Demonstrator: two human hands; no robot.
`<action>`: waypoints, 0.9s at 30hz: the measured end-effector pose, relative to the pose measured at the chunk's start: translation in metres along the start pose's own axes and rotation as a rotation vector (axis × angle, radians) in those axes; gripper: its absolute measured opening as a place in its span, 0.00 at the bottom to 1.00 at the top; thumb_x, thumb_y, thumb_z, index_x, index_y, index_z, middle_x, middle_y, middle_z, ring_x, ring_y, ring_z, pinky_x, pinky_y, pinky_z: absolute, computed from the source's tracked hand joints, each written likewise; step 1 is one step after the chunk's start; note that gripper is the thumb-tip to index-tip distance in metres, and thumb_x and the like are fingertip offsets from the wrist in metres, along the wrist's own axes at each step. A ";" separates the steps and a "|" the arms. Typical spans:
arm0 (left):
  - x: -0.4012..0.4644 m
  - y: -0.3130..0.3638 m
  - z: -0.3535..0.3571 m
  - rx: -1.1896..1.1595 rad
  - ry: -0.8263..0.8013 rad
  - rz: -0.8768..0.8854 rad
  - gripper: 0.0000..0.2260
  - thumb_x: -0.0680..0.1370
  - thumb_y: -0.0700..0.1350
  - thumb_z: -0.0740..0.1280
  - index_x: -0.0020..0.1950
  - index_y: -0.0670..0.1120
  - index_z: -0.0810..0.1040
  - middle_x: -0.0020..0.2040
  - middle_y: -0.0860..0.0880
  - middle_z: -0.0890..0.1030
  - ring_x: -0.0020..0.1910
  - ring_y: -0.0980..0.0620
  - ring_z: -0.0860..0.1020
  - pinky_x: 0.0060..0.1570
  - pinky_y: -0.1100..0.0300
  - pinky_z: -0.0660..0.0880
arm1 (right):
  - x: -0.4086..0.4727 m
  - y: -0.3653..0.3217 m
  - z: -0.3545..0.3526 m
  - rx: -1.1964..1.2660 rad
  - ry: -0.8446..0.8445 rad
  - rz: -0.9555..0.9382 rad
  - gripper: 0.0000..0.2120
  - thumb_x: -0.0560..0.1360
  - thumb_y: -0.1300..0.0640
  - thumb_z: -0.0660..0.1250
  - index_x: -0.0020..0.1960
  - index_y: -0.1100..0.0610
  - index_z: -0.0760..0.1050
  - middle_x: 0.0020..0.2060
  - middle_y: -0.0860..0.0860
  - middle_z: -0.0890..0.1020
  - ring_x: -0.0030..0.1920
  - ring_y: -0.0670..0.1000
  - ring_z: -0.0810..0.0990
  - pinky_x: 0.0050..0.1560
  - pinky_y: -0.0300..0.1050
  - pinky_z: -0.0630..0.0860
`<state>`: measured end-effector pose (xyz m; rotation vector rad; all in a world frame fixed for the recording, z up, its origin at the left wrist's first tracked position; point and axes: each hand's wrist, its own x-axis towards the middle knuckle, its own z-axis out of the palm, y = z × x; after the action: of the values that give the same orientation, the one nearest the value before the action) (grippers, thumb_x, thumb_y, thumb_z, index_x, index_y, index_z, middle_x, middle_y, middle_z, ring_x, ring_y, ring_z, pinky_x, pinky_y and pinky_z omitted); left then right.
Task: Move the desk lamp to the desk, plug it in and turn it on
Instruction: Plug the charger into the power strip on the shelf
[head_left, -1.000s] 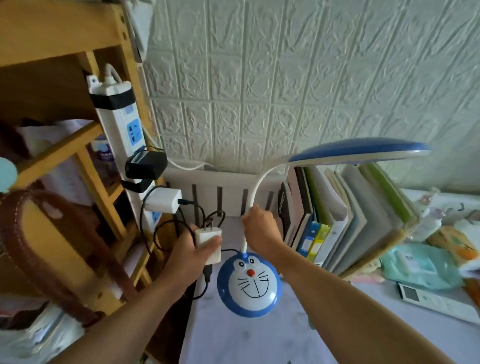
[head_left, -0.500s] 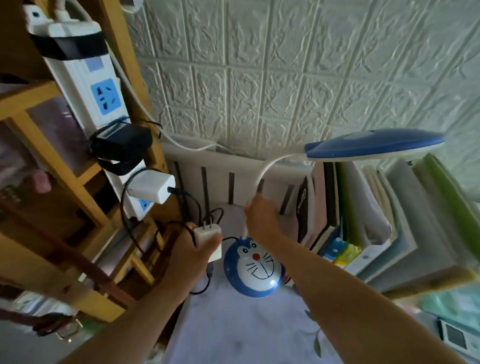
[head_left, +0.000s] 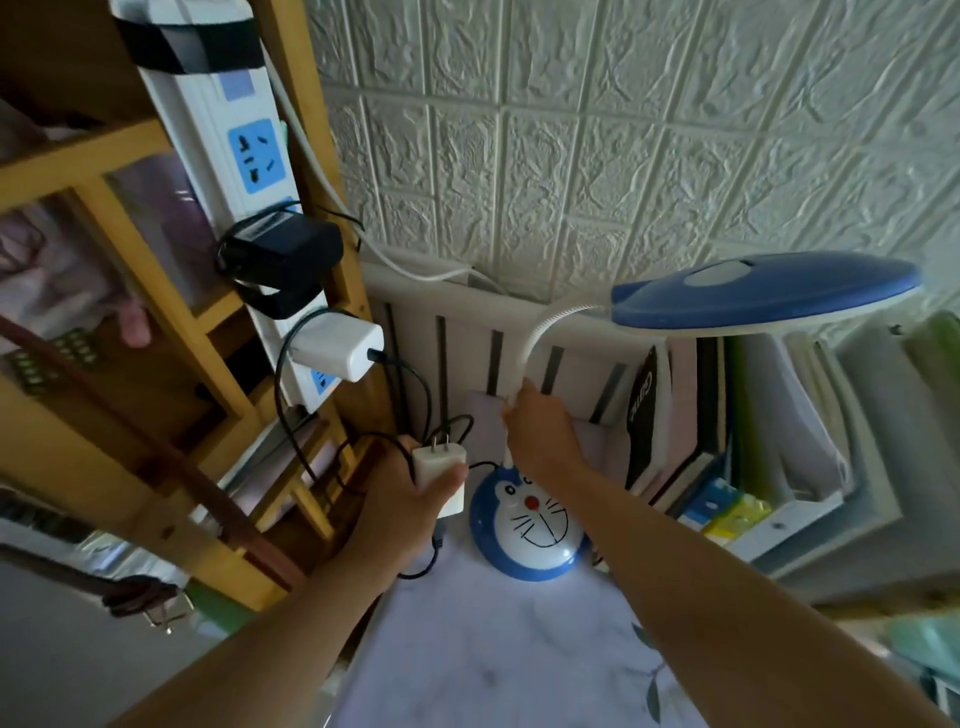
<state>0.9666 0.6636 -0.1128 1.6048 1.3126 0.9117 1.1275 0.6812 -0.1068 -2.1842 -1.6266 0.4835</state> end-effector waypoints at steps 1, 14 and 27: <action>-0.001 0.001 0.000 0.026 0.010 0.012 0.08 0.72 0.44 0.72 0.45 0.45 0.73 0.35 0.54 0.75 0.36 0.58 0.77 0.29 0.75 0.72 | 0.000 -0.001 0.001 0.018 0.014 0.010 0.10 0.78 0.63 0.57 0.58 0.63 0.69 0.42 0.59 0.77 0.44 0.58 0.78 0.40 0.44 0.73; -0.010 -0.001 -0.018 -0.035 -0.038 -0.106 0.16 0.73 0.47 0.70 0.56 0.40 0.73 0.47 0.43 0.78 0.47 0.46 0.79 0.39 0.63 0.76 | -0.020 -0.006 -0.005 0.155 -0.060 0.169 0.09 0.78 0.61 0.57 0.57 0.63 0.65 0.46 0.60 0.77 0.45 0.58 0.78 0.42 0.49 0.74; -0.036 0.036 -0.060 -0.057 -0.062 -0.139 0.16 0.75 0.51 0.67 0.59 0.45 0.76 0.49 0.49 0.79 0.44 0.56 0.77 0.29 0.71 0.72 | -0.056 -0.057 -0.032 0.522 -0.051 -0.057 0.16 0.79 0.44 0.53 0.40 0.51 0.72 0.33 0.48 0.74 0.34 0.45 0.73 0.34 0.38 0.67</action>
<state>0.9180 0.6347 -0.0578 1.4673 1.3260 0.8017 1.0799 0.6399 -0.0486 -1.7449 -1.3846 0.8440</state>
